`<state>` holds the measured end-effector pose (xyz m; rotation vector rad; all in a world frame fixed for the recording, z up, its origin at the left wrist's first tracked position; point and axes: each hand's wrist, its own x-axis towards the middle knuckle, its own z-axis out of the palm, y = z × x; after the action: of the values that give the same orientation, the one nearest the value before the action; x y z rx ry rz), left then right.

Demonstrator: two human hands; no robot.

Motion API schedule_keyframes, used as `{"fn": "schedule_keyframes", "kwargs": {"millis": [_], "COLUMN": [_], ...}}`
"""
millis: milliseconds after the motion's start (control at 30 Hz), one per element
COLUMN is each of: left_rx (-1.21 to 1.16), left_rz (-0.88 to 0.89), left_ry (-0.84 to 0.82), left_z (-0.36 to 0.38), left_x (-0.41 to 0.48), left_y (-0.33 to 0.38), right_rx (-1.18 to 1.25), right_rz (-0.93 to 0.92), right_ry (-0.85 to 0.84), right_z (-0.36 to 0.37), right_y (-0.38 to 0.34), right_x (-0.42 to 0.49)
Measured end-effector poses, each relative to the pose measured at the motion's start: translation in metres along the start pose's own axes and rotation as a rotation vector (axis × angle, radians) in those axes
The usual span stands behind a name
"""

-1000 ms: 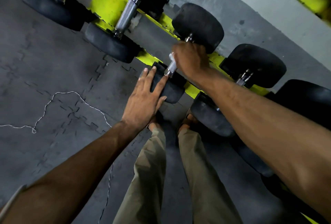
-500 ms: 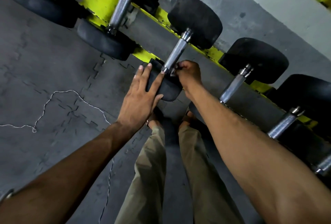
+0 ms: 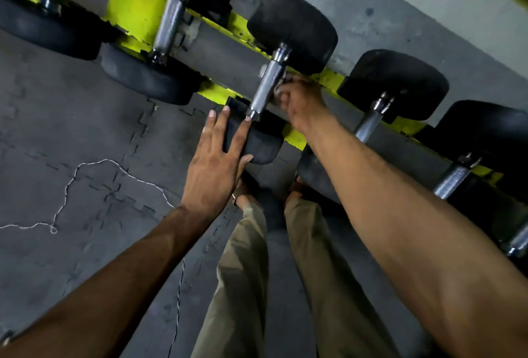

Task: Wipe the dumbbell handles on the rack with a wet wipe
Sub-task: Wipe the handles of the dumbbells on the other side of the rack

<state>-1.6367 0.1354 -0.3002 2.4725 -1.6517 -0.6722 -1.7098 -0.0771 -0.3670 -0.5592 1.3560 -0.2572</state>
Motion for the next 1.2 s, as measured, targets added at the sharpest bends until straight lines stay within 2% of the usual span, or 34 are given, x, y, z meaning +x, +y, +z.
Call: {"fn": "schedule_keyframes", "kwargs": {"millis": [67,100,233,333,433,500,567,633,833,933,1000,1067,1133,1200], "left_rx": [0.005,0.007,0.019,0.016,0.032,0.047,0.056,0.054,0.057,0.063,0.076,0.070,0.068,0.076], "left_rz": [-0.004,-0.007,-0.011,-0.015,-0.012,-0.018,-0.028,-0.030,-0.014,-0.012,-0.016,-0.008,-0.010,-0.012], "left_ry": [-0.002,-0.002,-0.016,-0.036,-0.038,-0.040,-0.048,-0.051,-0.013,-0.025,-0.030,-0.028,-0.025,-0.022], "left_z": [0.001,0.002,0.003,0.000,0.000,-0.001,-0.002,-0.005,0.001,0.004,0.004,0.004,0.004,0.004], "left_x": [0.002,0.002,-0.002,0.000,0.003,0.001,-0.001,0.000,0.001,0.002,0.002,0.001,-0.001,0.000], "left_y": [0.000,-0.001,-0.001,0.002,0.000,0.000,0.001,0.003,0.000,0.000,0.000,-0.001,-0.001,0.000], "right_rx": [0.167,0.173,-0.151,-0.122,0.023,-0.089,-0.144,-0.064,0.507,0.606,0.535,0.383,-0.002,-0.399], "right_rz": [-0.001,-0.029,-0.088,-0.145,-0.242,-0.250,-0.158,-0.090,0.119,0.105,0.027,-0.108,-0.369,-0.626], "right_ry": [0.063,0.086,0.128,0.199,0.298,0.327,0.282,0.220,-0.008,-0.091,-0.030,0.128,0.336,0.426], "right_z": [0.004,0.007,0.002,0.000,0.004,0.008,0.007,0.008,0.023,0.018,0.019,0.017,0.015,0.013], "right_y": [-0.013,-0.011,0.037,0.026,0.011,0.026,0.040,0.035,-0.012,-0.007,-0.001,0.008,0.016,0.027], "right_x": [0.009,0.008,-0.026,-0.016,0.009,0.000,-0.021,-0.025,0.018,0.016,0.007,0.000,-0.004,-0.012]}}
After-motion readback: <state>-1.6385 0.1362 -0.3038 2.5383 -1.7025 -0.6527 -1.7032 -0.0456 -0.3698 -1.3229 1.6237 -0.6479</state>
